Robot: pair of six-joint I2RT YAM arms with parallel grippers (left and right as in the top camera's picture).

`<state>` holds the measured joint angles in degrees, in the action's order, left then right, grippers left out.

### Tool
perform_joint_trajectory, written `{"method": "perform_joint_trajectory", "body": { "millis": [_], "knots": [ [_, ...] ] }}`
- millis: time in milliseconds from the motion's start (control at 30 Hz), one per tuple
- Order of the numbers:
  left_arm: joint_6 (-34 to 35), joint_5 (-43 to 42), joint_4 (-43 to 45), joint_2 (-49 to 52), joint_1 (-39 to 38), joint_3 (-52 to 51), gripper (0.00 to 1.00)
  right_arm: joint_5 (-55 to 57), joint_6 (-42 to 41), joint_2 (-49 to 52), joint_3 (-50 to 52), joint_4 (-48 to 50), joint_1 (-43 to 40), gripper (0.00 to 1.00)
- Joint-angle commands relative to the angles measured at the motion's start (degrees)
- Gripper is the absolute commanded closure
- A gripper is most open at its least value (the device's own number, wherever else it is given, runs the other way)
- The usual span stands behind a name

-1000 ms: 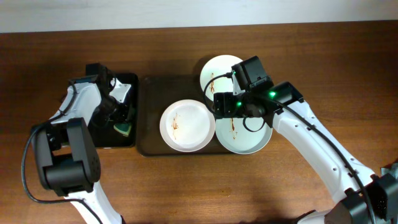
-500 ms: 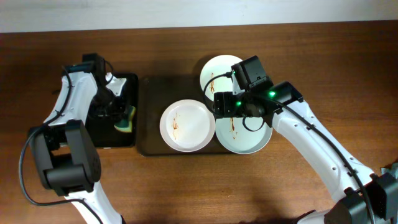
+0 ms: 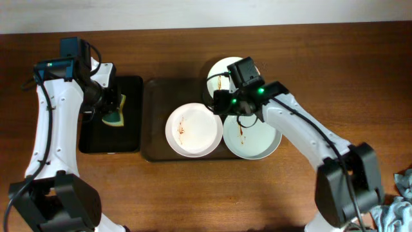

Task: Clean dirty plates on tray and stack at the side
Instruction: 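Grasp the green-yellow sponge with the left gripper and lift it, then hold the plate with the right gripper and scrub it with the sponge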

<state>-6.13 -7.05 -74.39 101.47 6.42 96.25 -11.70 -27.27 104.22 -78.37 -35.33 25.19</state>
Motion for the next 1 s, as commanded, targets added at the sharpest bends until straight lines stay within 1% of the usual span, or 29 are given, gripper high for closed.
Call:
{"method": "perform_joint_trajectory", "body": {
  "millis": [0, 100, 133, 300, 400, 467, 500, 533, 600, 667, 767, 800, 867, 967],
  "knots": [
    [2.5, -0.2, 0.0, -1.1, -0.5, 1.0, 0.99, -1.6, 1.9, 3.9, -0.9, 3.8, 0.7, 0.37],
    [3.1, -0.6, 1.5, -1.1, -1.6, 1.0, 0.99, -0.4, 7.6, 7.5, -0.9, 5.8, 2.8, 0.43],
    [3.6, -0.6, 1.9, -1.1, -2.1, 1.0, 0.99, 1.5, 7.6, 8.7, -0.9, 5.4, 3.4, 0.44],
    [4.0, -0.6, 3.7, -1.1, -3.0, 1.0, 0.99, 3.0, 8.0, 11.5, -0.9, 4.8, 3.5, 0.45],
    [4.0, -0.6, 4.1, -1.1, -3.0, 1.0, 0.99, 3.4, 8.0, 11.6, -0.9, 4.7, 3.5, 0.53],
    [4.0, -0.6, 4.3, -1.1, -3.0, 1.0, 0.99, 4.6, 7.5, 11.7, -0.9, 4.7, 3.7, 0.54],
    [4.0, -0.6, 4.3, -1.1, -3.0, 1.0, 0.99, 4.9, 7.3, 11.7, -0.9, 4.7, 3.9, 0.57],
    [4.0, -0.6, 4.3, -1.1, -3.0, 1.0, 0.99, 4.9, 6.4, 12.2, -0.9, 4.7, 4.5, 0.62],
    [4.0, -0.6, 4.3, -1.1, -3.0, 1.0, 0.99, 4.9, 3.6, 12.7, -0.9, 4.5, 5.7, 0.66],
    [4.0, -0.6, 4.3, -1.1, -3.0, 1.0, 0.99, 4.9, -1.0, 13.4, -0.9, 4.5, 7.0, 0.78],
    [4.0, -0.7, 4.3, -1.1, -3.0, 1.0, 0.99, 5.6, -6.9, 14.3, -0.9, 5.1, 8.3, 0.89],
    [4.0, -0.9, 4.3, -1.1, -3.0, 1.0, 0.99, 6.8, -9.9, 14.3, -0.9, 5.2, 8.6, 0.96],
    [4.0, -2.5, 4.9, -1.1, -3.1, 0.8, 0.99, 8.0, -14.3, 14.3, -0.9, 6.2, 8.7, 0.96],
    [4.0, -3.7, 6.4, -1.1, -3.4, -1.2, 0.99, 8.1, -15.1, 14.3, -0.9, 7.7, 8.7, 0.95]
  ]
}}
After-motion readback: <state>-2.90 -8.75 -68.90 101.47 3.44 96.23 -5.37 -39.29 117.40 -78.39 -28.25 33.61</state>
